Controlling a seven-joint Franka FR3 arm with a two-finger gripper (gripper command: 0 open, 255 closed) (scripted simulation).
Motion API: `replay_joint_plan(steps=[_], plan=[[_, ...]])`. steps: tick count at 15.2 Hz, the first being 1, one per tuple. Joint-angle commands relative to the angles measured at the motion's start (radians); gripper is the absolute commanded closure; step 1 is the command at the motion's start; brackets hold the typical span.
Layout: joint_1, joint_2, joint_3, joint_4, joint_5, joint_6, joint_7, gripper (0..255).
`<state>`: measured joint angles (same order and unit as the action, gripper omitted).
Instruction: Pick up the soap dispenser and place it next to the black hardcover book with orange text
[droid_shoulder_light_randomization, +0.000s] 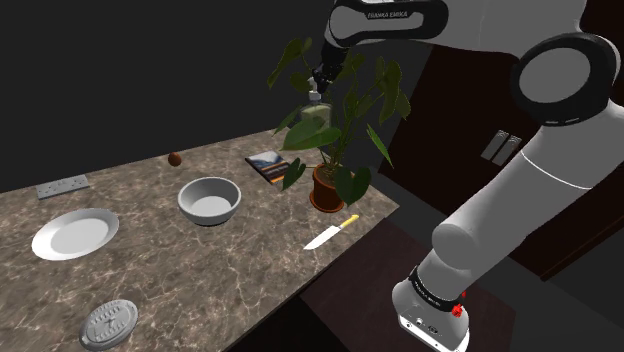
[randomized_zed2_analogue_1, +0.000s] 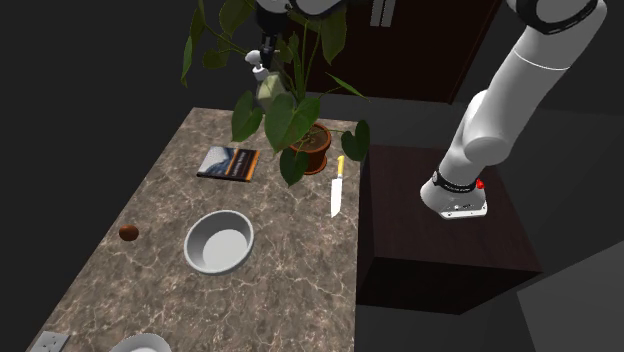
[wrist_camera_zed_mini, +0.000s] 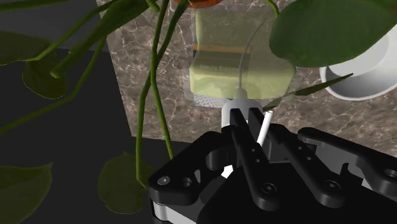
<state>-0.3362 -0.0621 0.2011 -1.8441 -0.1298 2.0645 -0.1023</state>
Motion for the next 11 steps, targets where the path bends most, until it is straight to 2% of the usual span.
replay_joint_plan(steps=[1,6,11], plan=[[-0.013,0.058,-0.013,0.065,-0.004,-0.005,-0.028,255],[-0.047,0.210,-0.045,0.254,-0.006,-0.036,-0.102,255],[-0.076,0.390,-0.069,0.503,-0.003,-0.099,-0.173,255]])
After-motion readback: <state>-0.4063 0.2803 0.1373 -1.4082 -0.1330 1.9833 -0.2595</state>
